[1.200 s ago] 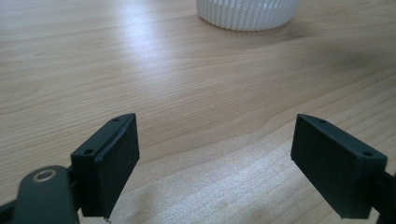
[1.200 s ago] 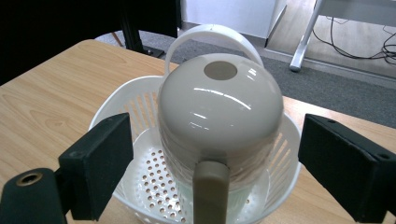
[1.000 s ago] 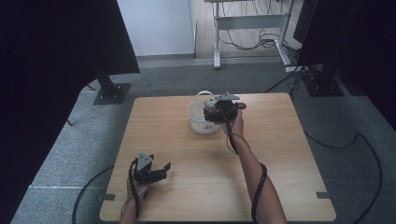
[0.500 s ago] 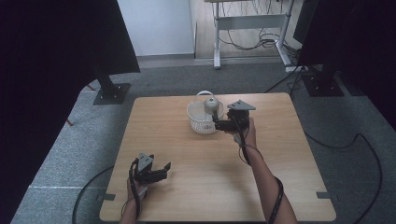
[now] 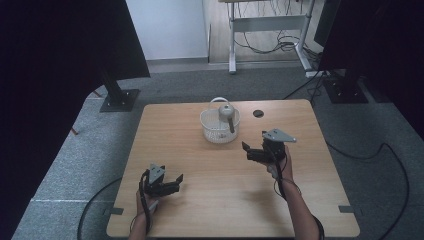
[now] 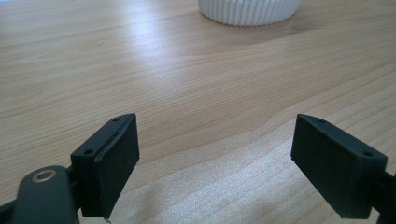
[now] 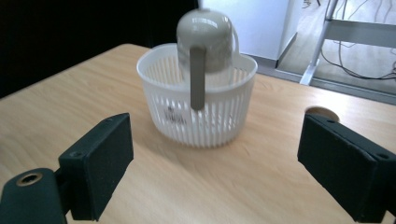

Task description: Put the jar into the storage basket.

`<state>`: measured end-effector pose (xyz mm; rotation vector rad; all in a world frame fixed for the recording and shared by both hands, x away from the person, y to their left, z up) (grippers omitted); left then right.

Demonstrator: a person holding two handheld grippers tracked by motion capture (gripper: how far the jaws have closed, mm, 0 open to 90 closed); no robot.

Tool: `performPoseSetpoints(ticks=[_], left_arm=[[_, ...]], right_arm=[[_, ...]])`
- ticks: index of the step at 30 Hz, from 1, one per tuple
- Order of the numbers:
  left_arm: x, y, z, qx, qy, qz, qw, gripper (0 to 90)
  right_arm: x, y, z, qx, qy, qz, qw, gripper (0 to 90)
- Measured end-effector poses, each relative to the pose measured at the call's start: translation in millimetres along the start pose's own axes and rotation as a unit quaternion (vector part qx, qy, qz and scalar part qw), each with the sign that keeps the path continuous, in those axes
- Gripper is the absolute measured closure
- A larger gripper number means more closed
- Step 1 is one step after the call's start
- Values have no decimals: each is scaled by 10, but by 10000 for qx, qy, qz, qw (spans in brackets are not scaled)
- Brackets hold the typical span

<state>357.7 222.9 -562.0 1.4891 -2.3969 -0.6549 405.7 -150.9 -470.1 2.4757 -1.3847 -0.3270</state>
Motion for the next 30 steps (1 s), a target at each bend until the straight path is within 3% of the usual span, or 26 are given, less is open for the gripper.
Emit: performPoseSetpoints(ticks=[9, 14, 20, 22, 30], left_arm=[[4, -1, 0, -19, -42, -16, 10000, 150], [10, -2, 0, -22, -63, -25, 10000, 150], [12, -3, -1, -23, -69, -40, 10000, 150], [13, -3, -1, -23, -77, -36, 10000, 150], [16, -7, -1, -45, -100, -30, 9999, 149]], right_arm=[[-43, 291, 311, -14, 46, -18, 10000, 101], [-51, 414, 539, -155, 55, 1, 9999, 101], [-19, 526, 815, -256, -189, -65, 9995, 111], [-3, 533, 908, -393, -130, -77, 9991, 111], [75, 545, 1004, -382, -472, -36, 9981, 110]])
Point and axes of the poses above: each handheld gripper's, and its own axes: y roughly backward along the jaws, z roughly out of its underside, x roughly to its right, the point moved 3 cm from there along -y, roughly forward along the jaws, and after that the axes turned 1 degree about -z, right-handed, at the moved point
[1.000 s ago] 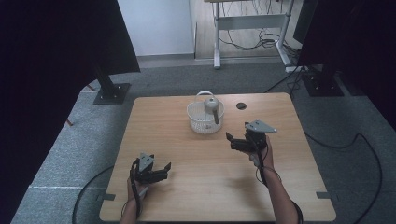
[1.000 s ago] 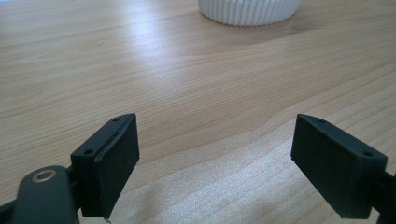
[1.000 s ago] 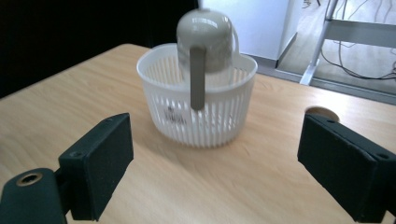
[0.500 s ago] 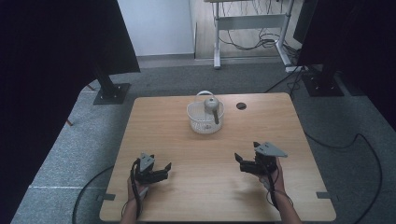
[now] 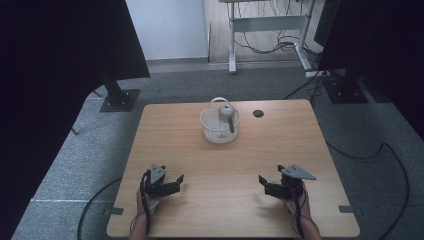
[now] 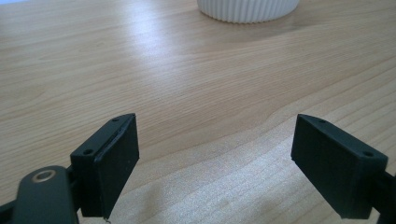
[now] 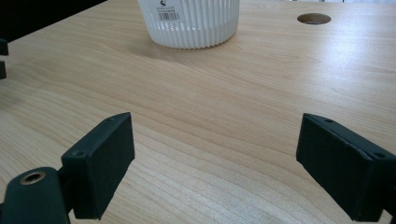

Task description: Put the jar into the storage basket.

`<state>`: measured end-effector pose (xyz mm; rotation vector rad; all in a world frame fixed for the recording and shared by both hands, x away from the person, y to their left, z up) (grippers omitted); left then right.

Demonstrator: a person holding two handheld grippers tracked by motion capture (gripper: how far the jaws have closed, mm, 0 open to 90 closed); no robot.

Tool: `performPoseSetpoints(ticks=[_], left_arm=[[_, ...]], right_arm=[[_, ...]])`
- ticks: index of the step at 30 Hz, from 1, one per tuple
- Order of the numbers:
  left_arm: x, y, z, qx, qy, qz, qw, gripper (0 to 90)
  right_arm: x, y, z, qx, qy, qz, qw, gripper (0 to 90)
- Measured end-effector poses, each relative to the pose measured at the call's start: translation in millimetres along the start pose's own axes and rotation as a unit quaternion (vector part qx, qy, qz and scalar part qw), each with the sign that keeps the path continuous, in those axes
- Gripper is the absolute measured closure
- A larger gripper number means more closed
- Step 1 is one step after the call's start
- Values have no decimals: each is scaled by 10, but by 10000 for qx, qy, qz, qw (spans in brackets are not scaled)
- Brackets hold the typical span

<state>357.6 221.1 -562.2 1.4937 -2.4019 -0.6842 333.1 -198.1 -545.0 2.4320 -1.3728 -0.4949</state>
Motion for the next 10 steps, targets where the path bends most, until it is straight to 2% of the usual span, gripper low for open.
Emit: performPoseSetpoints(ticks=[10], left_arm=[[5, -6, -1, -35, -17, -16, 10000, 147]], right_arm=[[11, -46, 34, -55, -68, -18, 10000, 97]])
Point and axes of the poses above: each handheld gripper's, and its own axes: y roughly backward along the jaws, z roughly out of its underside, x roughly to its right, the point moved 3 cm from there along -y, roughly forward along the jaws, and after that the axes turned 1 degree about -z, right-handed, at the moved point
